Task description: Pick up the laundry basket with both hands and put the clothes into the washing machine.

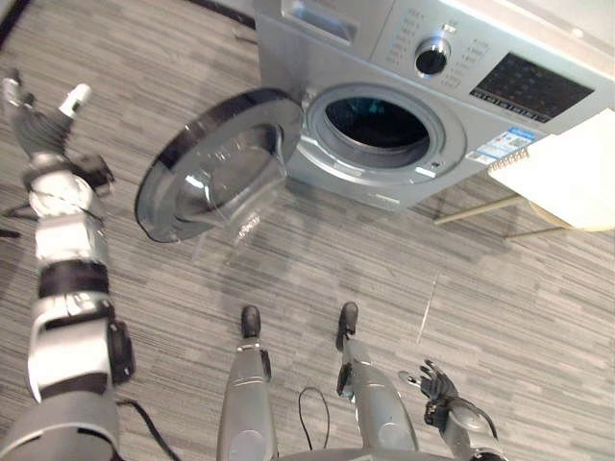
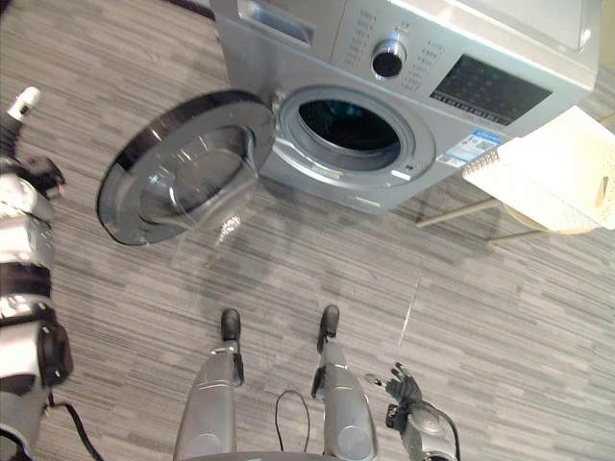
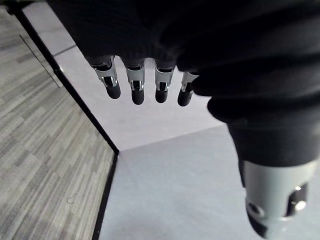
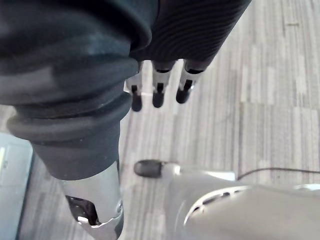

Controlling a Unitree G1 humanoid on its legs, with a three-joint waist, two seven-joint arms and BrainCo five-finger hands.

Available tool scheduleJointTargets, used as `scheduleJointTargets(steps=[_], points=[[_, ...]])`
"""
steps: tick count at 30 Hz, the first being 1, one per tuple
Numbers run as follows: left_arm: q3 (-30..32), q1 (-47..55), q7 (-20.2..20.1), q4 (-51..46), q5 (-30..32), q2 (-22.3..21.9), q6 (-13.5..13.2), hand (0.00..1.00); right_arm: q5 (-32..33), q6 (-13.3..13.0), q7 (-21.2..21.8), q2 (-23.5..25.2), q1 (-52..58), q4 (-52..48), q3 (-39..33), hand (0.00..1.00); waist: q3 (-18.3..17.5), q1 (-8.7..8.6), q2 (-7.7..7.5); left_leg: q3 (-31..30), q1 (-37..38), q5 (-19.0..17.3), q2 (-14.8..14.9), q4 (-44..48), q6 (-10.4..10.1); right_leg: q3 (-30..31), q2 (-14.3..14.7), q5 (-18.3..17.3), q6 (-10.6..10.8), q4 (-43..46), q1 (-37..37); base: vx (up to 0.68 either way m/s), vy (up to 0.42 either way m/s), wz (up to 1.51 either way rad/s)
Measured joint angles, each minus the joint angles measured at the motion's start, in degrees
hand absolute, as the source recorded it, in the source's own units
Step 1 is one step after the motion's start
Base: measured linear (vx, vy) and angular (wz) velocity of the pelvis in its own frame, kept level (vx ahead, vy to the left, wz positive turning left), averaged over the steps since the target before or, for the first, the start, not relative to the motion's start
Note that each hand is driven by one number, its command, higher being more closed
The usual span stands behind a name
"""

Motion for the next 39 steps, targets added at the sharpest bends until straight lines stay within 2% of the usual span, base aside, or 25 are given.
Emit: scheduleJointTargets(steps=[1, 2, 3, 6, 11, 12, 13, 14, 16, 18, 19, 22, 23, 24, 26, 29, 31, 33, 34, 39], points=[[-0.5, -2.5, 0.1, 0.7, 0.1, 0.2, 0.2, 0.00, 0.5, -0.4, 0.0, 0.7, 0.0, -0.9, 1.1, 0.00, 0.2, 0.60, -0.19, 0.5, -0.7, 0.1, 1.4, -0.1, 0.1, -0.1, 0.9, 1.3, -0.4, -0.2, -0.5, -0.05, -0.006, -0.14], [-1.9, -4.8, 0.2, 0.8, 1.2, 0.1, 0.6, 0.00, 1.5, -0.5, 0.0, 1.3, 0.2, -1.5, 3.1, 0.00, 0.4, 0.39, -0.46, 1.4, -1.6, 0.7, 2.9, -0.2, -0.2, -1.1, 1.6, 0.7, -1.4, 0.1, -1.0, -0.04, -0.027, 0.08], [-3.1, -6.4, 0.3, 0.7, 2.6, 0.1, 0.6, 0.00, 2.5, -0.7, 0.0, 2.0, 0.1, -2.1, 4.7, 0.00, 0.8, 0.44, -1.36, 1.7, -2.2, 1.2, 3.7, 0.0, -1.0, -1.6, 2.2, -0.4, -3.1, 0.9, -1.4, -0.02, -0.033, 0.14], [-3.9, -6.5, 0.7, 1.0, 2.6, -1.2, 0.6, 0.00, 3.0, -2.1, -0.1, 2.4, -0.1, -4.1, 6.8, 0.00, 1.2, 0.76, -2.21, 1.2, -4.2, 2.2, 4.8, -0.1, -2.5, -1.4, 3.5, -0.4, -3.1, -0.2, -2.9, 0.02, -0.042, -0.02], [-4.9, -4.1, 0.4, 3.5, 4.2, -5.8, 0.1, 0.00, 3.0, -2.9, 0.0, 2.4, -0.5, -3.6, 8.0, 0.00, 1.8, 0.70, -2.59, 1.1, -4.0, 2.4, 4.8, 1.0, -2.9, -1.1, 3.9, -0.4, -3.1, -0.2, -2.4, 0.00, 0.018, -0.04], [-4.7, -3.2, 0.5, 3.4, 4.5, -7.7, -0.7, 0.00, 3.0, -2.9, -0.1, 2.5, -0.5, -3.2, 8.0, 0.00, 1.8, 0.71, -2.59, 0.9, -3.7, 2.4, 4.5, 1.1, -2.9, -1.0, 3.7, -0.4, -3.1, -0.2, -1.9, -0.02, 0.066, 0.22], [-4.6, -1.3, 0.5, 3.4, 3.9, -10.8, -1.2, 0.00, 3.3, -3.0, -0.1, 2.5, -0.5, -2.6, 8.0, 0.00, 1.8, 0.64, -2.58, 0.8, -3.1, 2.1, 4.0, 1.2, -2.6, -1.0, 3.0, -1.7, -4.4, -0.2, -0.8, -0.03, 0.060, 0.30], [-4.6, -0.5, 0.5, 3.4, 3.4, -12.4, -1.4, 0.00, 3.7, -3.0, -0.1, 2.5, -0.5, -2.1, 8.0, 0.00, 1.8, 0.65, -2.59, 0.7, -2.8, 1.8, 3.5, 1.2, -2.4, -1.1, 2.8, -2.9, -4.6, -0.2, -0.1, -0.02, 0.031, 0.33], [-4.9, 2.5, 0.5, 3.2, 2.1, -16.9, -1.4, 0.00, 4.3, -2.8, -0.2, 2.5, -0.6, -1.2, 7.8, 0.00, 1.8, 0.79, -2.67, 0.8, -1.9, 1.1, 1.9, 2.3, -2.3, -1.0, 1.1, -7.3, -5.5, -0.2, 1.8, -0.02, 0.021, 0.22], [-6.8, 10.3, 0.2, 2.3, 1.0, -22.5, -1.2, 0.00, 4.5, -2.5, -0.2, 2.6, -1.3, -0.7, 7.2, 0.00, 1.6, 0.82, -1.98, 1.3, 0.4, 1.0, 1.3, 1.6, -2.4, -0.3, 0.3, -7.7, -5.3, -0.2, 3.0, -0.04, 0.030, -0.08], [-8.2, 12.0, 0.0, 2.9, 0.9, -23.9, -0.9, 0.00, 4.5, -2.3, -0.2, 2.7, -1.2, -0.7, 6.7, 0.00, 1.5, 0.82, -1.94, 1.8, 1.0, 1.0, 1.3, 1.4, -2.4, -0.3, 0.2, -7.8, -5.2, 0.0, 3.2, -0.02, 0.024, -0.15], [-17.2, 18.4, -2.4, 8.0, 0.1, -32.2, 1.0, 0.00, 4.5, -1.5, -0.9, 2.8, -1.4, 0.2, 1.7, 0.00, 0.9, 0.55, -1.96, 3.8, 3.5, 1.0, 0.4, 0.3, -2.3, 0.7, -0.9, -8.2, -4.7, 1.8, 3.3, 0.00, 0.014, -0.15], [-18.7, 19.4, -2.6, 8.6, 0.0, -33.7, 1.4, 0.00, 4.5, -1.4, -1.3, 2.8, -1.6, 0.6, 0.9, 0.00, 0.7, 0.49, -2.03, 4.2, 4.1, 1.2, 0.1, -0.3, -2.2, 1.3, -1.1, -8.2, -4.6, 1.9, 3.3, 0.03, 0.004, -0.16], [-22.9, 21.3, -3.0, 10.4, 0.0, -36.5, 1.8, 0.00, 4.5, -0.9, -1.7, 2.8, -1.9, 1.9, -0.9, 0.00, -0.1, -0.23, -1.82, 5.4, 5.8, 1.6, -0.5, -1.8, -2.0, 1.9, -1.8, -8.4, -3.8, 2.3, 3.6, 0.04, -0.010, -0.15], [-28.7, 23.1, -4.0, 11.0, 0.1, -38.5, 2.3, 0.00, 4.5, -0.4, -2.2, 2.8, -2.4, 3.8, -2.6, 0.00, -1.8, -1.49, -1.71, 7.5, 8.4, 2.3, -1.2, -3.8, -2.0, 3.4, -2.2, -8.4, -3.4, 2.3, 4.1, 0.06, -0.019, -0.27], [-34.8, 21.5, -4.7, 11.1, 0.1, -41.0, 2.5, 0.00, 4.4, -0.2, -2.4, 2.4, -2.4, 4.7, -4.8, 0.00, -4.2, -2.98, 0.17, 10.7, 11.8, 2.6, -2.0, -6.3, -1.6, 6.5, -2.9, -7.9, -3.0, 2.3, 4.3, 0.06, -0.008, -0.42], [-35.6, 17.6, -4.4, 11.1, 0.1, -42.1, 2.3, 0.00, 4.4, -0.1, -2.4, 1.8, -2.3, 4.6, -5.1, 0.00, -5.0, -4.22, 1.57, 13.5, 14.1, 2.5, -2.1, -7.2, -1.5, 9.2, -2.8, -7.9, -3.0, 2.3, 4.2, 0.05, -0.022, -0.61], [-35.5, 15.4, -3.7, 11.1, 0.1, -41.9, 2.2, 0.00, 4.4, -0.1, -2.4, 1.6, -2.2, 4.2, -5.7, 0.00, -5.2, -4.76, 2.06, 14.5, 15.0, 2.4, -2.0, -7.6, -1.5, 10.3, -2.7, -7.9, -3.0, 2.1, 4.2, 0.03, -0.034, -0.45], [-35.0, 13.4, -3.5, 10.6, 0.1, -41.6, 1.9, 0.00, 4.4, -0.1, -2.4, 1.3, -1.8, 3.8, -7.6, 0.00, -5.5, -6.00, 2.57, 15.8, 16.2, 2.4, -1.9, -8.3, -1.6, 11.4, -2.5, -7.9, -2.9, 2.1, 4.3, 0.03, -0.043, -0.38], [-33.4, 14.2, -3.6, 8.3, 0.2, -40.9, 0.6, 0.00, 3.8, 0.2, -2.3, -0.2, 3.0, 2.9, -13.2, 0.00, -6.5, -6.45, 3.91, 16.8, 19.4, 1.7, -1.3, -9.2, -2.3, 12.2, -1.8, -8.0, -2.8, 1.0, 6.9, 0.03, -0.036, -0.17]])
